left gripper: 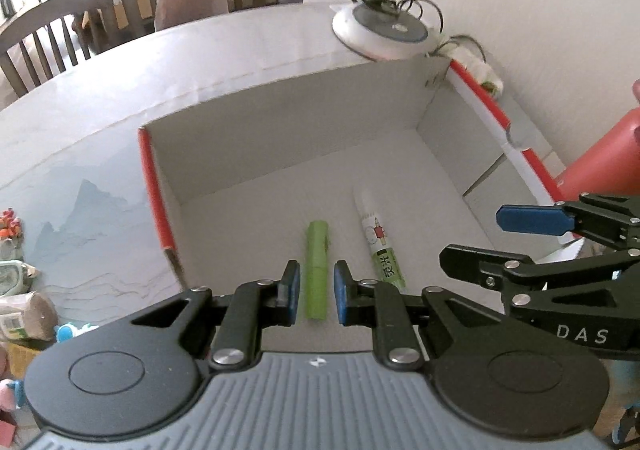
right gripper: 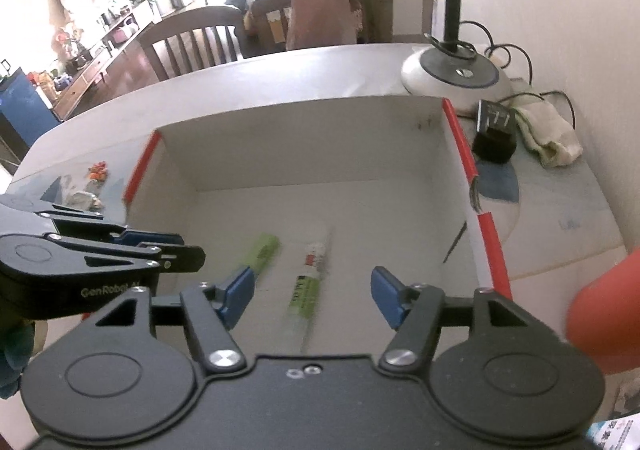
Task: Organize rigid objects
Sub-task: 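Open the right tool to drop the glue stick while the left tool releases the highlighter, then withdraw both open tools from the box back toward the mat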
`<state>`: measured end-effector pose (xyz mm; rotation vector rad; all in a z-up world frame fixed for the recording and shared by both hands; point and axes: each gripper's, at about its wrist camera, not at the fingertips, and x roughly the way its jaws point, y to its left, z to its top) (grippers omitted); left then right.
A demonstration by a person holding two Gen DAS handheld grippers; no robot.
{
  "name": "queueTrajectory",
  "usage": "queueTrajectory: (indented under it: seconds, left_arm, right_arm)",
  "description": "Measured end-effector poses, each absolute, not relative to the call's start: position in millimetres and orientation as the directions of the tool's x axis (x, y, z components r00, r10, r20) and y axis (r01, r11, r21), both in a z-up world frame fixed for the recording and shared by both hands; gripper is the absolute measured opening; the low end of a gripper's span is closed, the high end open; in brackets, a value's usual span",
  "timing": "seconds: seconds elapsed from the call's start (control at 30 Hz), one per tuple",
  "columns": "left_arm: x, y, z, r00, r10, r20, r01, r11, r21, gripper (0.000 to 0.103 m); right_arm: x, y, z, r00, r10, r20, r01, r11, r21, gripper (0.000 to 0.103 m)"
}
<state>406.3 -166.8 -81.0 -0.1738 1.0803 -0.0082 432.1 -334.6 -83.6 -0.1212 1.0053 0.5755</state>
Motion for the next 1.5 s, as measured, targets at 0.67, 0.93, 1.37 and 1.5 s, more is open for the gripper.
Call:
queueTrajectory:
  seconds: [0.67, 0.93, 1.37, 1.5]
  left_arm:
    - [319, -136, -32, 0.624, -0.095, -0.776, -0.071, 0.981, -0.178, 0.017]
    - [261, -102, -20, 0.665, -0.091, -0.741, -0.076, 0.979, -0.187, 0.017]
    - [174, -26, -25, 0.691, -0.027, -0.723, -0.162, 0.968, -0.191, 0.065]
    - [155, 1, -30, 0.69, -0.018, -0.724, -0.188, 0.961, -0.203, 0.068]
  right_arm:
    - [352, -294, -37, 0.447, 0.505, -0.739, -0.581, 0.792, 0.19, 0.079]
    - [302, -258, -29, 0.465, 0.54, -0.701, -0.597, 0.776, 0.202, 0.085]
    - [237, -179, -35, 0.465, 0.553, -0.692, -0.627, 0.757, 0.184, 0.086]
    - [228, -158, -41, 0.463, 0.547, -0.698, -0.628, 0.758, 0.177, 0.086]
